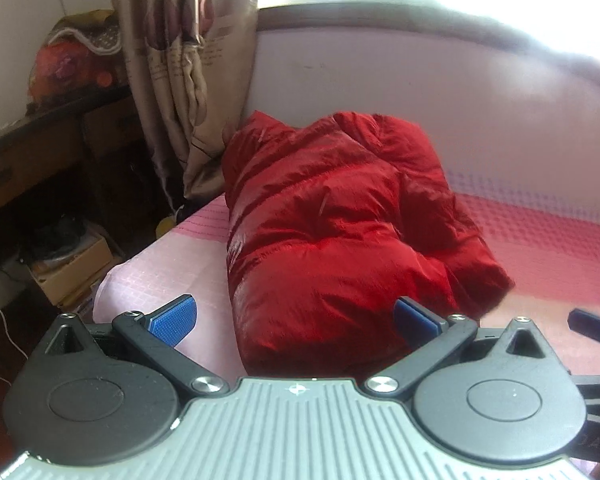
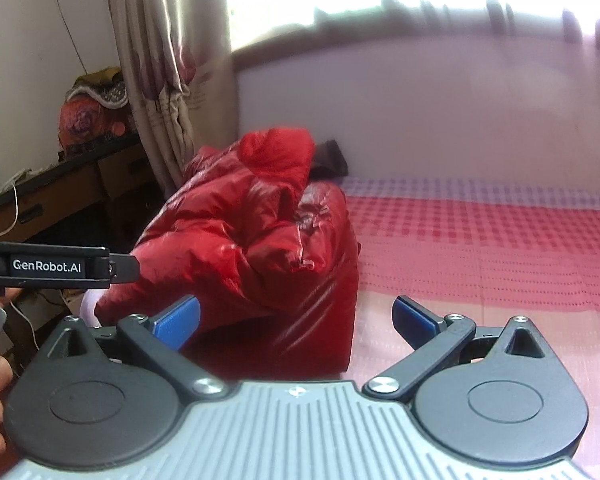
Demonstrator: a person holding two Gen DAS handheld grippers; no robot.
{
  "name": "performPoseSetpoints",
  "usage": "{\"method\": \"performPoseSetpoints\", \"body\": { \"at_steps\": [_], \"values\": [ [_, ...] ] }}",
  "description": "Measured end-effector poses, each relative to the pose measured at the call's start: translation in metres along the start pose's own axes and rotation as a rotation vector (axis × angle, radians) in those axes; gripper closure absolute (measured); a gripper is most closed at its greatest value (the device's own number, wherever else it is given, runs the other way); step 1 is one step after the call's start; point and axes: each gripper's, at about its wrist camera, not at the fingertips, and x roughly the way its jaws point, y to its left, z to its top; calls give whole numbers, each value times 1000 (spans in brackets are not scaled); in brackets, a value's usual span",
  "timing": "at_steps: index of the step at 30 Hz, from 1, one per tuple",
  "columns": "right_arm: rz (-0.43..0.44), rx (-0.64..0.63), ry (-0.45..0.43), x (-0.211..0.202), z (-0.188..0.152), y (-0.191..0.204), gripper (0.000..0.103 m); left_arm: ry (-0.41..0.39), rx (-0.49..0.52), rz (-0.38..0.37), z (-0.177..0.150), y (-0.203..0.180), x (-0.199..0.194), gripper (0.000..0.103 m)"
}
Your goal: Fold large clothes
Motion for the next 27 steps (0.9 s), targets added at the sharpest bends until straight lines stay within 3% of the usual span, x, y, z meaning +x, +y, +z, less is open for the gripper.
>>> {"method": "performPoseSetpoints", "body": {
  "at_steps": [11, 27],
  "values": [
    [-14, -22, 102, 0, -16, 1, 0, 135, -44, -16, -15, 1, 5, 0],
    [5, -35, 174, 6, -23, -4, 0, 220, -61, -1, -33, 3, 9, 0]
  ]
}}
